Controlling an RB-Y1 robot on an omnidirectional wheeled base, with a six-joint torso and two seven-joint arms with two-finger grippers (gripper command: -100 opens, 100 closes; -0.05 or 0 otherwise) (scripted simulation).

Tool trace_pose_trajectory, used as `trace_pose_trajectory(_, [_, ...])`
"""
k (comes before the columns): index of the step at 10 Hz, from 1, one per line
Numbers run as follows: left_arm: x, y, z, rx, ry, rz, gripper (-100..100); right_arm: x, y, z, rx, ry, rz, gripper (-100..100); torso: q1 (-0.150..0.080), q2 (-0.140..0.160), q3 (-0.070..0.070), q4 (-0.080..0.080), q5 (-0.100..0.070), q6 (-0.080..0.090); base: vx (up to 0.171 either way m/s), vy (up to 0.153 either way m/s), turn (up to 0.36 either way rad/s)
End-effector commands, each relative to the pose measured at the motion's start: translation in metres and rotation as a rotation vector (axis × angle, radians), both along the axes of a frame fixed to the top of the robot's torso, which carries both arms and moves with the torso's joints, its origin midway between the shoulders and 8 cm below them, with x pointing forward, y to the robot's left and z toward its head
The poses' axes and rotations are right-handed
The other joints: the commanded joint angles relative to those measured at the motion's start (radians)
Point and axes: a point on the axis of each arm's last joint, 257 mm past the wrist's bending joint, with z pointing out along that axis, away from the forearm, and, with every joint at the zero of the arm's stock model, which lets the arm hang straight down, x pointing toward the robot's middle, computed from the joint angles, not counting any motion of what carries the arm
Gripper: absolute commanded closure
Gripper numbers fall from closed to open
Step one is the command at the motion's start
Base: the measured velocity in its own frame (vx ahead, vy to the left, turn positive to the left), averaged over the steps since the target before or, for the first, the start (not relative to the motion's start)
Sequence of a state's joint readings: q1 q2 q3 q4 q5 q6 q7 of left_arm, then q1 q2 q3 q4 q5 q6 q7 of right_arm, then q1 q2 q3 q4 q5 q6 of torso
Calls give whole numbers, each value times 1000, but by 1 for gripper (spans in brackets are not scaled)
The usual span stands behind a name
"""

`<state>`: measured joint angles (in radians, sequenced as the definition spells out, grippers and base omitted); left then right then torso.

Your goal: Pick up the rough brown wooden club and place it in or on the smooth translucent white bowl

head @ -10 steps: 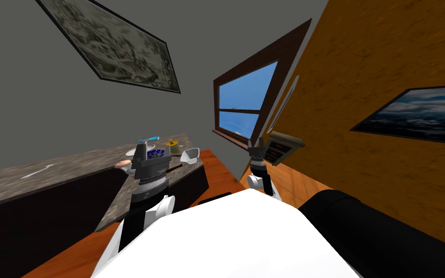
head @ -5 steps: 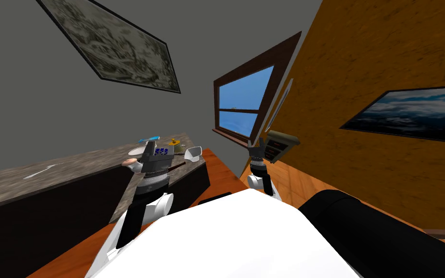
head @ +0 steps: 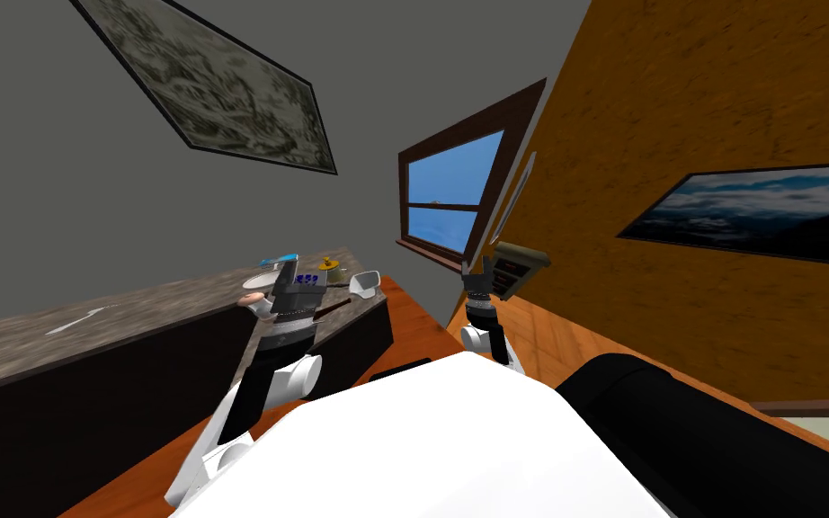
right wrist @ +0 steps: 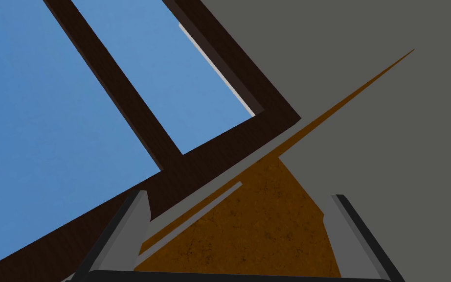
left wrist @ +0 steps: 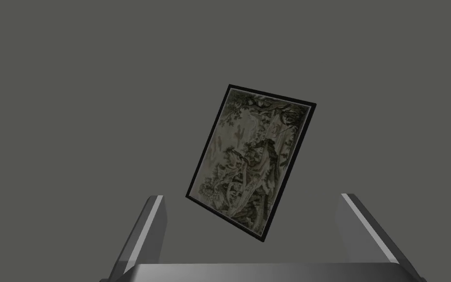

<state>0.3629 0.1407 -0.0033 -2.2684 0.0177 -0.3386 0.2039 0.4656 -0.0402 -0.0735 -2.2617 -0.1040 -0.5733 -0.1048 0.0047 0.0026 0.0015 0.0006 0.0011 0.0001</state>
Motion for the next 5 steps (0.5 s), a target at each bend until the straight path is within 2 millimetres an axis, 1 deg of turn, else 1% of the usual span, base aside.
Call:
trace_pose_trajectory(1, [6, 3, -4, -8, 30, 0, -100, 0, 0, 0, 0, 0, 0, 0, 0, 0, 0, 0, 0, 0, -51, 63, -35])
trace_pose_trajectory(2, [14, 6, -6, -23, 52, -5, -100, 0, 0, 0, 0, 0, 0, 0, 0, 0, 0, 0, 0, 0, -63, 58, -67])
trace_pose_trajectory(5, [28, 11, -18, -43, 116, -5, -100, 0, 0, 0, 0, 0, 0, 0, 0, 1, 0, 0, 0, 0, -54, 65, -45])
